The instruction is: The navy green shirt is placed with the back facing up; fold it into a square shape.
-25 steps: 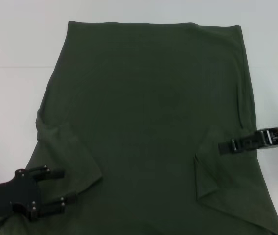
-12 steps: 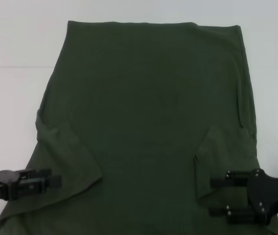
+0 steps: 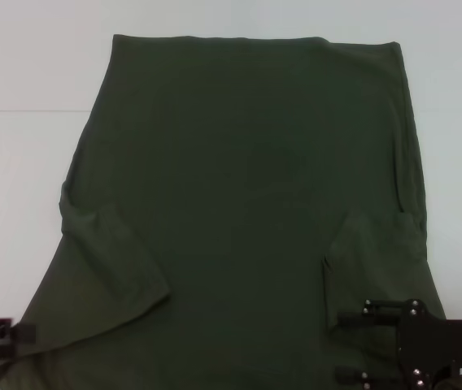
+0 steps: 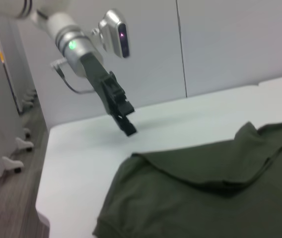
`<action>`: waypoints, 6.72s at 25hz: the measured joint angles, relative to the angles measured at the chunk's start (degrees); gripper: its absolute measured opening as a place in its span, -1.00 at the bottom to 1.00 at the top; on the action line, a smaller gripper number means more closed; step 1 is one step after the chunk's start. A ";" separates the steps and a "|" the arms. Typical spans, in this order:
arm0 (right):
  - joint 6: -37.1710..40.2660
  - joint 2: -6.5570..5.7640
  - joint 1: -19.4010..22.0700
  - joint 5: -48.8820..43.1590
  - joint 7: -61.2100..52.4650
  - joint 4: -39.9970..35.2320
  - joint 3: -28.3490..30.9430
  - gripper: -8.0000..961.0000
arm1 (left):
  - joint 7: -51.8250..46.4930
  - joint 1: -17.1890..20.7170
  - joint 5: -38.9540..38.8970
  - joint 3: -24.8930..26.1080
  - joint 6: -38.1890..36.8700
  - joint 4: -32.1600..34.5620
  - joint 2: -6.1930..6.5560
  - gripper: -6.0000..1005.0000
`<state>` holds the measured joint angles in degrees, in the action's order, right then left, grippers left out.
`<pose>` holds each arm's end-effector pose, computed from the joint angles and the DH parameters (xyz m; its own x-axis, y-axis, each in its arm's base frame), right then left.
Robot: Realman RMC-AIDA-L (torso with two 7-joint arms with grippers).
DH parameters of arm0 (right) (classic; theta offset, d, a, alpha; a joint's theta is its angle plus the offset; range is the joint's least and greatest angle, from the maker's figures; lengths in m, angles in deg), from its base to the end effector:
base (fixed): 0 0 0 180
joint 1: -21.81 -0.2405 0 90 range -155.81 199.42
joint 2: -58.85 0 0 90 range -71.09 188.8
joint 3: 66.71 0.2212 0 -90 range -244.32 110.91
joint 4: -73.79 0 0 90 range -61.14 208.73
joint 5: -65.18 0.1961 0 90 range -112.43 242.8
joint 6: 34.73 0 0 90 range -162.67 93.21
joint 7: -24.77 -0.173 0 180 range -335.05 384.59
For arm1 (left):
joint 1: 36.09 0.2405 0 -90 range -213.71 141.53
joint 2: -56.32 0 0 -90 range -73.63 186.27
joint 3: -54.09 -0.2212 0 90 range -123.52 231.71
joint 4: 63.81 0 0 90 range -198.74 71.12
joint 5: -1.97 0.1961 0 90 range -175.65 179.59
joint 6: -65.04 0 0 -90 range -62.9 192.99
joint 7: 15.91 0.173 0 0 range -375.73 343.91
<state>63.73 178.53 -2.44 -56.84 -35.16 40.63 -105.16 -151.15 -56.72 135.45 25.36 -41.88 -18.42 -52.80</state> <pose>0.2420 0.2455 -0.0309 0.8654 -0.2070 -0.4564 -0.2631 -0.9628 -0.0622 -0.3054 0.2397 0.0731 0.0259 0.9661 0.2568 0.9884 -0.0632 0.1381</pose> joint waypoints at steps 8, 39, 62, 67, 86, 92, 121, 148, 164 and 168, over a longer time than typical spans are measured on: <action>-3.25 0.02 -0.52 -0.06 0.69 1.30 -1.55 0.56 | -5.34 -1.70 9.59 1.18 1.64 2.19 1.05 0.44; -4.21 -0.07 -0.89 -0.05 0.34 1.26 -1.62 0.56 | -4.98 -3.54 15.14 -1.32 10.50 1.90 -1.45 0.44; -4.25 -0.07 -1.24 -0.05 -0.01 1.26 -1.62 0.56 | -5.03 -4.46 14.72 -1.31 9.09 1.90 -3.26 0.41; -4.25 -0.07 -1.33 -0.05 -0.01 1.26 -1.62 0.56 | -5.03 -5.49 14.70 -1.32 8.64 1.90 -4.12 0.37; -4.24 -0.16 -1.50 -0.05 -0.79 0.79 -1.54 0.56 | -5.10 -6.09 14.84 -6.69 8.03 6.01 -6.14 0.21; -4.13 -0.16 -1.51 -0.01 -0.86 0.75 -1.34 0.56 | -5.05 -6.32 14.85 -6.57 8.03 6.15 -5.89 -0.15; 12.52 -9.97 -5.74 -16.47 -81.71 -17.30 1.98 0.55 | -0.97 -6.46 14.43 -2.96 8.80 5.65 -4.31 -0.94; 7.82 -5.46 -6.08 -32.42 -80.94 -18.94 -2.01 0.55 | -0.60 -8.02 14.43 -3.37 9.02 3.71 -4.30 -0.94; 6.47 -4.47 -6.78 -32.49 -80.75 -18.45 -2.55 0.55 | -0.70 -8.37 14.43 -3.22 8.82 3.56 -4.34 -0.94; 6.12 -4.10 -6.90 -32.49 -80.76 -18.42 -2.98 0.55 | -0.68 -8.37 14.43 -3.15 8.75 3.56 -4.34 -0.94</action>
<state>69.85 174.43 -9.34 -89.33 -115.92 22.20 -108.14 -151.83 -65.09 149.88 22.20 -33.13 -14.86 -57.14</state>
